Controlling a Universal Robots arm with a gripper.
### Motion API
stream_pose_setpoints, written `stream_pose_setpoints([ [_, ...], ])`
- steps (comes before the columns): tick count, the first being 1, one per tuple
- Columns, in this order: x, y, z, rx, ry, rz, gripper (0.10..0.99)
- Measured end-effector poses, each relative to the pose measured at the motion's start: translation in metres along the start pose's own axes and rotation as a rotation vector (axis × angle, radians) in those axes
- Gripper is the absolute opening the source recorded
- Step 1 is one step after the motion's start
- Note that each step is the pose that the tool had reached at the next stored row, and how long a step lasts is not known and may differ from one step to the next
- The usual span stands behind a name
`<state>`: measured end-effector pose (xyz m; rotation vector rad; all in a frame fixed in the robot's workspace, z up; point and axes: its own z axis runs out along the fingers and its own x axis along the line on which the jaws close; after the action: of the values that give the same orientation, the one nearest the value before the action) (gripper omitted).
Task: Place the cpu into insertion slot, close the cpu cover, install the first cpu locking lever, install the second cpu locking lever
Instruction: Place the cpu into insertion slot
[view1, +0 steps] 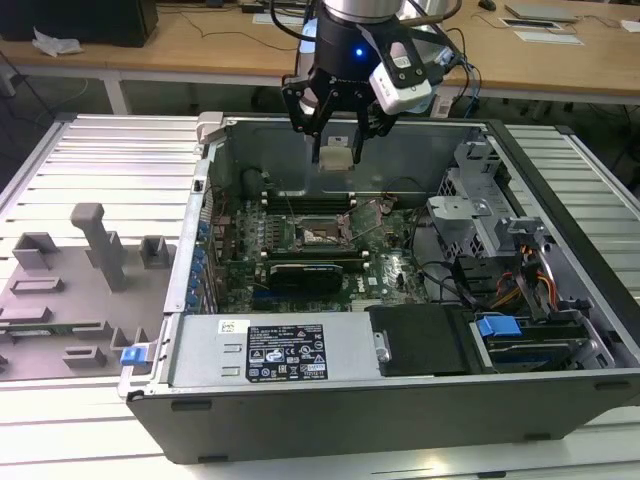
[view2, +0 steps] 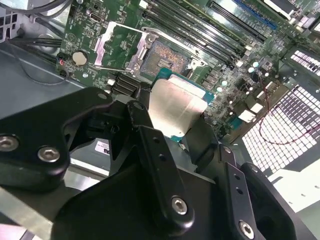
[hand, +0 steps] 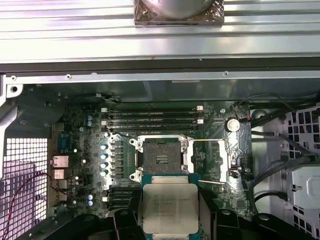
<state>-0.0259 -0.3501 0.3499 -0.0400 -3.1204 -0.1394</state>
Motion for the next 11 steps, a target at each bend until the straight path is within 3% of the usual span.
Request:
stream_pose_setpoints([
  [11,0.0001,-0.0009,0.0099,0.0,-0.0004,0.0,0.537],
])
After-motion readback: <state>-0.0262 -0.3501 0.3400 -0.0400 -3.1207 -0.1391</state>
